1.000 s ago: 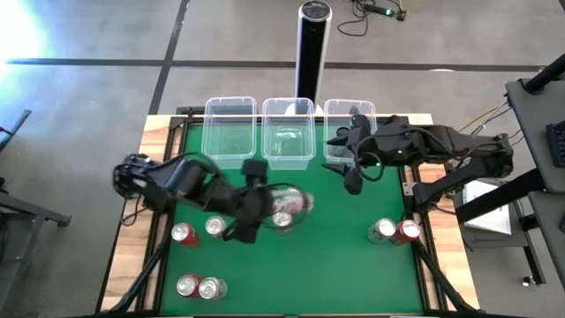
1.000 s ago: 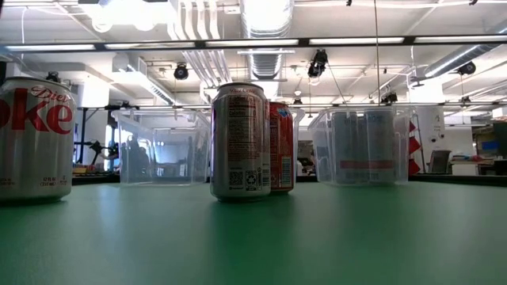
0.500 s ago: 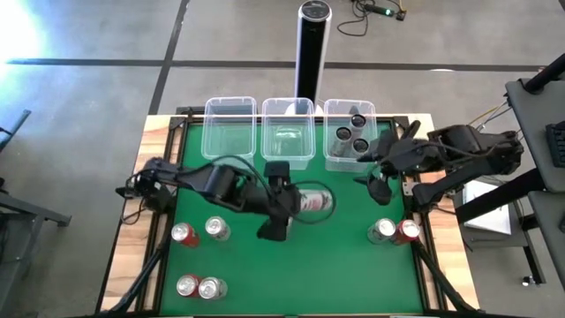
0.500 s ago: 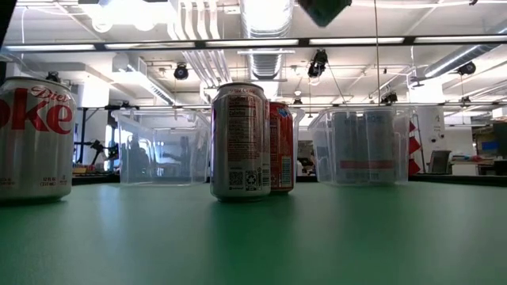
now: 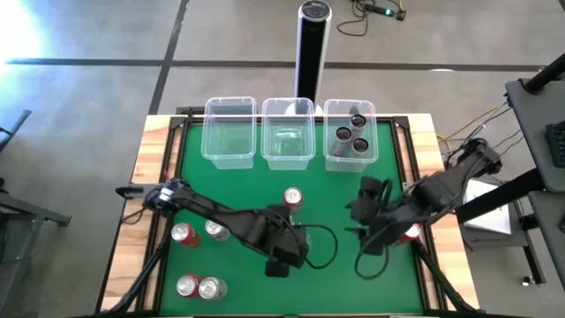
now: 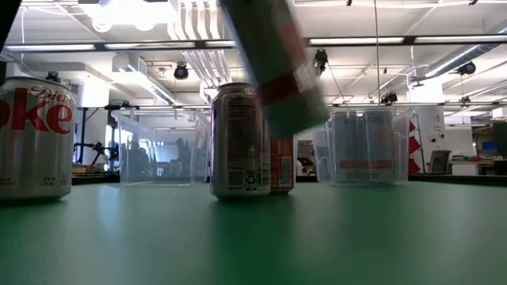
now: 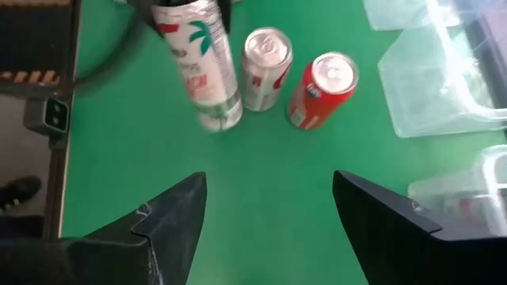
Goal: Sort soda cans
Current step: Put the white/black soda can into the right transparent bin
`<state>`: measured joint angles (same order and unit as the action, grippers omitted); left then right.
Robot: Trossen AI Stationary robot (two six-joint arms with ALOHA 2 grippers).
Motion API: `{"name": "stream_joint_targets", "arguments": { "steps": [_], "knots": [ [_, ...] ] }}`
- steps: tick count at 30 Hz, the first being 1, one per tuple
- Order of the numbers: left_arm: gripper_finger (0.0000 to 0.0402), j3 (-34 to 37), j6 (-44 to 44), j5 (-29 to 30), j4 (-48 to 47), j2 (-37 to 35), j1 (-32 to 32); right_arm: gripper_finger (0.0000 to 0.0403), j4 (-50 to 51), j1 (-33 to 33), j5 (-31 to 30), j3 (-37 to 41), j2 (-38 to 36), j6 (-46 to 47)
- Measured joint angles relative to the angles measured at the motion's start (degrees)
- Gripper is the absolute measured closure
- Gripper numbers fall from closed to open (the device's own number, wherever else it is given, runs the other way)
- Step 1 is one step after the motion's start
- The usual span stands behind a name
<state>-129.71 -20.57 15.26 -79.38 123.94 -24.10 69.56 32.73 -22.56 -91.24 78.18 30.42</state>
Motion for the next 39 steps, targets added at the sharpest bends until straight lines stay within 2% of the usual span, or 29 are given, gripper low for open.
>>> {"name": "stream_joint_targets", "arguments": {
  "steps": [2,11,19,22,31,35,39],
  "knots": [
    [0.0165,0.02,-1.69,-0.55,-1.86,1.01,-0.41,0.0132,0.00,0.39,-0.01,0.00,1.54,1.14],
    [0.0165,-0.02,-3.00,-9.77,-7.45,4.08,-1.38,0.0110,-1.37,0.44,-0.05,0.00,4.06,2.11],
    [0.0162,-0.04,-2.22,-11.55,-6.69,6.10,-1.29,0.0097,-3.10,0.42,-0.03,0.00,4.04,2.46],
    [0.0145,-0.04,-1.84,-11.73,-6.39,6.23,-1.31,0.0089,-3.86,0.42,0.04,0.00,4.12,2.71],
    [0.0053,-0.04,-1.24,-10.24,-5.51,5.32,-1.31,0.0062,-3.64,0.42,2.33,0.00,4.05,2.56],
    [0.0040,-0.04,-2.36,-10.23,-5.53,3.48,-1.55,0.0055,-2.17,0.25,6.07,0.00,3.82,2.59],
    [0.0038,-0.04,-5.27,-9.73,-6.04,0.33,-2.55,0.0053,-4.67,0.26,6.05,0.28,5.00,0.78]
  ]
}}
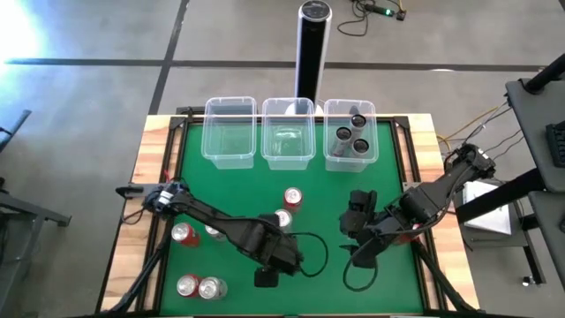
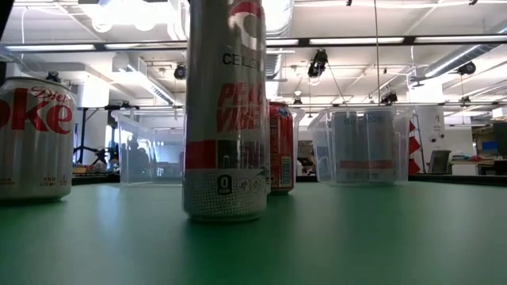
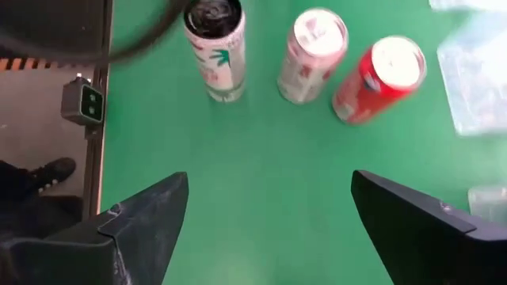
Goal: Sort soda cans
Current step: Put the white/black soda can into the right transparent bin
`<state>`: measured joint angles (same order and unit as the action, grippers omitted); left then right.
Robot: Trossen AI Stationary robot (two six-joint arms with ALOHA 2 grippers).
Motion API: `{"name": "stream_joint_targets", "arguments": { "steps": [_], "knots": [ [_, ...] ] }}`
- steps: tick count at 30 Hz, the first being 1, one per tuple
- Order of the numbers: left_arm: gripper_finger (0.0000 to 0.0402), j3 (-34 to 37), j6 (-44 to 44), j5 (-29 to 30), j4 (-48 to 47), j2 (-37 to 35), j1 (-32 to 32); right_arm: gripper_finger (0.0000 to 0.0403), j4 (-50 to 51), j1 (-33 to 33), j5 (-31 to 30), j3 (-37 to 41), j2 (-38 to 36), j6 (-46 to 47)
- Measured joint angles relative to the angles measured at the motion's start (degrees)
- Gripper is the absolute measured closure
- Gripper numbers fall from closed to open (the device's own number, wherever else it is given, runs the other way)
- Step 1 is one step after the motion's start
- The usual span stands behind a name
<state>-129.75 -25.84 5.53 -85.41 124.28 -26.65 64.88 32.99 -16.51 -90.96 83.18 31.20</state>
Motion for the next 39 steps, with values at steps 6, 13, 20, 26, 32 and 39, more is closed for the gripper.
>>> {"name": "stream_joint_targets", "arguments": {
  "steps": [6,13,20,26,32,39],
  "knots": [
    [0.0044,0.00,-5.72,5.10,-4.70,-3.79,-3.55,0.0053,-10.54,-0.11,0.20,-0.07,5.42,-7.03],
    [0.0045,0.04,-13.17,11.38,-4.18,-6.90,-6.94,0.0056,-15.52,-3.39,3.13,-6.18,14.81,-14.43],
    [0.0046,0.07,-15.88,15.90,-4.22,-11.83,-8.34,0.0067,-15.55,-6.59,4.95,-17.55,23.33,-22.34],
    [0.0065,0.09,-20.30,20.49,-4.43,-19.66,-8.45,0.0066,-15.56,-9.34,9.41,-23.87,29.74,-24.55],
    [0.0087,0.09,-21.60,28.56,-4.21,-24.51,-8.81,0.0058,-14.45,-10.50,11.54,-25.67,33.41,-23.17],
    [0.0101,0.11,-18.60,39.46,-4.43,-25.21,-8.77,0.0062,-14.47,-10.97,12.78,-25.50,34.34,-20.69]
  ]
}}
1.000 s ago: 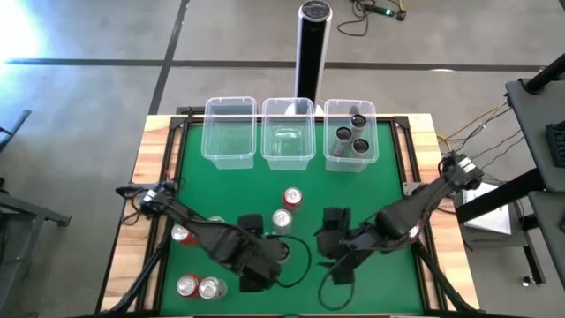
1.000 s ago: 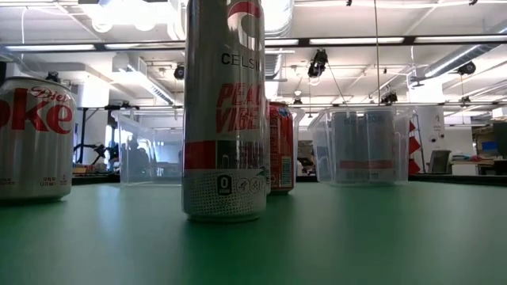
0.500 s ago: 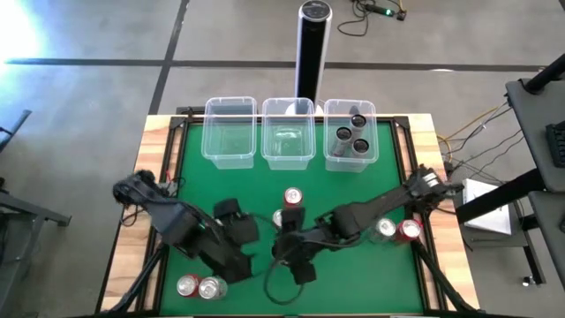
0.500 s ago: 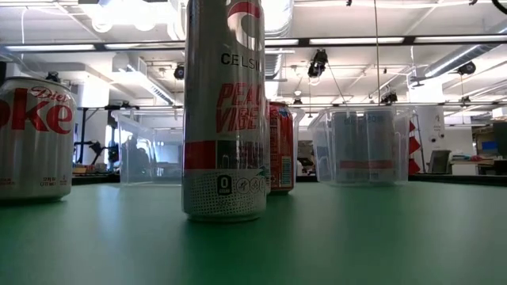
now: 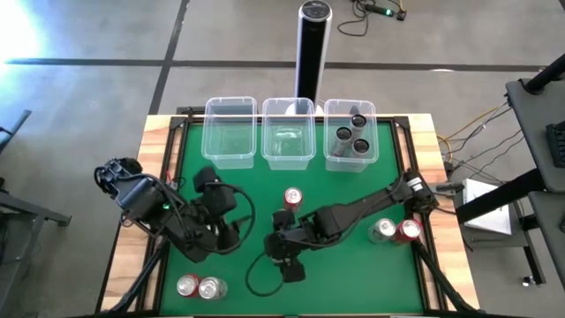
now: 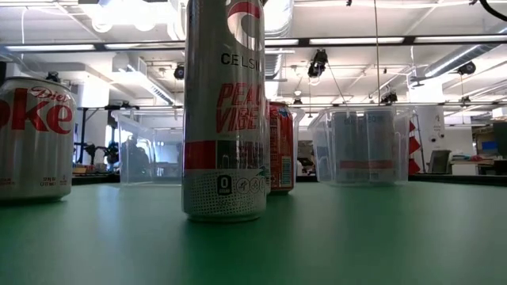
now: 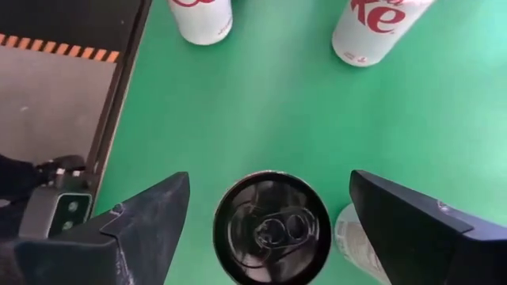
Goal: Sort soda cans
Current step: Put the white/black soda can into the right transparent bin
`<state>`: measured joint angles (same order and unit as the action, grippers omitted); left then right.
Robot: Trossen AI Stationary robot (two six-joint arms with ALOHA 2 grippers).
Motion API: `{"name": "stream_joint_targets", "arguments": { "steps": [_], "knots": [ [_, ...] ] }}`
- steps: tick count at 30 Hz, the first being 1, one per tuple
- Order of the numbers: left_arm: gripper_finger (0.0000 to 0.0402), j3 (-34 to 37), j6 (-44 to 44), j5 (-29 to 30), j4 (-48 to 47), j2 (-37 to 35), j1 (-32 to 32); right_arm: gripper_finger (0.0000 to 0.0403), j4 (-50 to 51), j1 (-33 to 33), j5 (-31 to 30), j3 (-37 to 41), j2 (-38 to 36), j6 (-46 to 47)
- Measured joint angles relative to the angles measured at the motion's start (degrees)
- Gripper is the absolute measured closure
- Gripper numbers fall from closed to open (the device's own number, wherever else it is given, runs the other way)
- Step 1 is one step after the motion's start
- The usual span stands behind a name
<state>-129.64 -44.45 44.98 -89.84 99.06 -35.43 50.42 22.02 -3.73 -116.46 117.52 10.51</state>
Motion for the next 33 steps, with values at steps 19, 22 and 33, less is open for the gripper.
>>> {"name": "stream_joint_targets", "arguments": {
  "steps": [19,22,33],
  "knots": [
    [0.0107,0.04,2.80,6.68,-0.18,0.71,1.19,0.0038,0.17,-0.59,-0.32,2.27,2.87,2.37],
    [0.0107,0.04,3.28,7.66,-0.18,0.70,1.32,0.0039,0.30,-0.59,-0.31,2.27,3.91,2.37],
    [0.0107,0.04,6.26,10.41,-0.18,0.64,1.54,0.0108,0.27,-0.68,-0.10,2.23,4.21,3.18]
  ]
}}
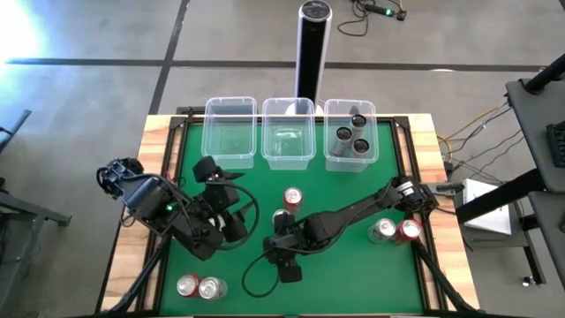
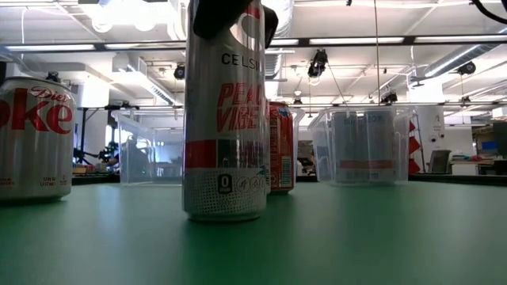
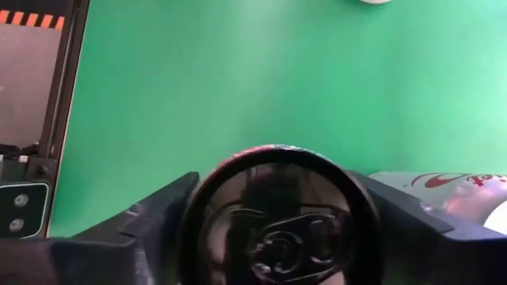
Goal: Sort soda cans
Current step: Put the white/black soda can into the right transparent bin
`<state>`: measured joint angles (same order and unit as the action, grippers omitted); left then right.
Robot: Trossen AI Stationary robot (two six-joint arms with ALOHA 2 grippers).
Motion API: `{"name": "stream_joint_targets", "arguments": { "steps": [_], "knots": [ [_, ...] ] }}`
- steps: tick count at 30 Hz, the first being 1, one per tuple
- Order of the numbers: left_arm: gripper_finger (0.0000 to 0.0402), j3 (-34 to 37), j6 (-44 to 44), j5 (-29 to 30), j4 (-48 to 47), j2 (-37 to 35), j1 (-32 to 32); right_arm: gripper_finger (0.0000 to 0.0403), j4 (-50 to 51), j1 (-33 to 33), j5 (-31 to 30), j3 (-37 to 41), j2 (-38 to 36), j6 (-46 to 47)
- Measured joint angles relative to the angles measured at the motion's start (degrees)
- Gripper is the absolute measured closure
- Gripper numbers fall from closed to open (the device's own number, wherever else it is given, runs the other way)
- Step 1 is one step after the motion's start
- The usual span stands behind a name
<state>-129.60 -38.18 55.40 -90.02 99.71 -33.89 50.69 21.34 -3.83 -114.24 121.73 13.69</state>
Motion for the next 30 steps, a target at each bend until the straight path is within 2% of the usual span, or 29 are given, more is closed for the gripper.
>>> {"name": "stream_joint_targets", "arguments": {
  "steps": [5,9,14,16,21,27,30],
  "knots": [
    [0.0107,0.00,1.81,0.29,0.01,-0.57,0.02,0.0159,2.15,-0.04,2.95,-1.69,-0.02,-0.07],
    [0.0107,0.00,3.67,1.64,0.02,-1.58,0.38,0.0159,5.44,-0.04,6.78,-7.70,-0.71,-0.83],
    [0.0107,0.00,4.72,2.55,-0.01,-3.93,1.44,0.0156,8.22,-0.14,6.62,-18.23,-4.76,-2.72],
    [0.0107,0.00,5.20,2.61,0.00,-5.28,1.53,0.0154,9.62,-0.63,4.51,-20.96,-6.82,-3.72],
    [0.0107,0.00,5.71,6.83,-0.01,-8.88,1.49,0.0157,11.84,-3.20,-4.88,-17.46,-15.48,-4.79],
    [0.0107,-0.02,5.53,11.43,0.00,-10.20,1.55,0.0156,14.12,-9.99,-16.86,-10.04,-25.28,-4.48],
    [0.0107,-0.02,4.97,11.42,0.00,-10.17,1.86,0.0156,15.22,-15.75,-19.21,-4.64,-30.25,-4.05]
  ]
}}
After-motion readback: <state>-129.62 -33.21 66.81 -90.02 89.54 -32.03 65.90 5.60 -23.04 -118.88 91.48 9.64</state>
